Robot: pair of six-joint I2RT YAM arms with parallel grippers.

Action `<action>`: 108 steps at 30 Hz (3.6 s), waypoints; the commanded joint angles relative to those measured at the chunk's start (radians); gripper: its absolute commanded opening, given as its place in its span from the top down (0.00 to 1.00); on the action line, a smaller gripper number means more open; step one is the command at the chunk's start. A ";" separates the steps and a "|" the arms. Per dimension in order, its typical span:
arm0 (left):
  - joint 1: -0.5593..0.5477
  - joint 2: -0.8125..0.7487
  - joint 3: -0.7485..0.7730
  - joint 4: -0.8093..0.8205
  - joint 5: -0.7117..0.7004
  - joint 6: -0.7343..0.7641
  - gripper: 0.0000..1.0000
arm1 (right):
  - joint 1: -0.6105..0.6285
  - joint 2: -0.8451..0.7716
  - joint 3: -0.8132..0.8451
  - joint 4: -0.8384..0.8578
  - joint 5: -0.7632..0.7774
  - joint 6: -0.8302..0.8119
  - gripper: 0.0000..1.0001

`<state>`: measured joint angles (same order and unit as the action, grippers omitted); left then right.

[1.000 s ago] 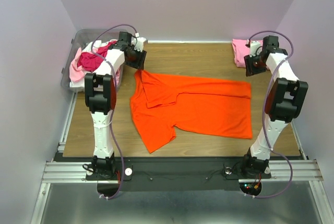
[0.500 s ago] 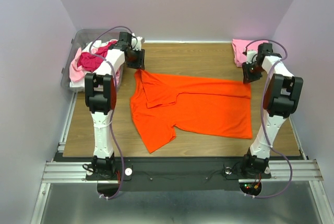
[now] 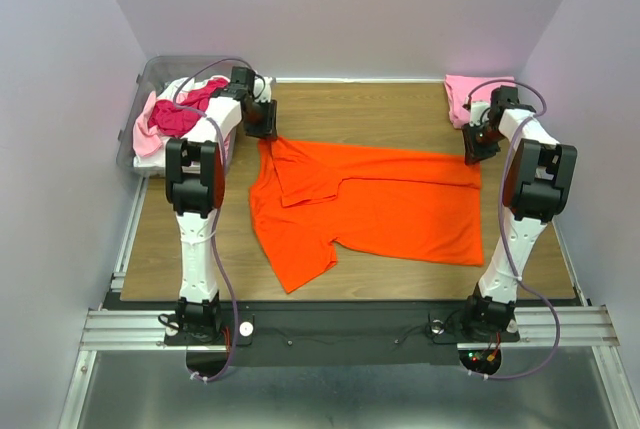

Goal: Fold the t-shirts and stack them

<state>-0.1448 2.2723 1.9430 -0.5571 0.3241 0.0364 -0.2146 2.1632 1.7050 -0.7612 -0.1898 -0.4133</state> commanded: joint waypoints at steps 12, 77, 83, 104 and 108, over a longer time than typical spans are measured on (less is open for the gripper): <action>0.007 -0.020 0.036 0.058 -0.031 -0.004 1.00 | 0.003 0.056 0.038 0.059 0.095 -0.005 0.70; -0.065 -0.539 -0.865 0.095 0.099 0.447 0.70 | 0.073 -0.217 -0.395 0.088 0.113 -0.090 0.59; -0.068 -0.672 -0.845 0.027 0.206 0.535 0.59 | 0.073 -0.385 -0.445 0.036 0.092 -0.192 0.52; -0.108 -0.793 -0.885 -0.138 0.214 0.767 0.48 | 0.075 -0.813 -0.890 -0.047 0.058 -0.594 0.50; -0.122 -0.797 -0.900 -0.138 0.196 0.766 0.48 | 0.075 -0.792 -0.890 0.003 0.070 -0.590 0.50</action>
<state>-0.2535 1.5257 1.0622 -0.6735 0.5179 0.7860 -0.1368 1.3788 0.8028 -0.8528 -0.1444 -0.9676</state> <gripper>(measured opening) 0.517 0.502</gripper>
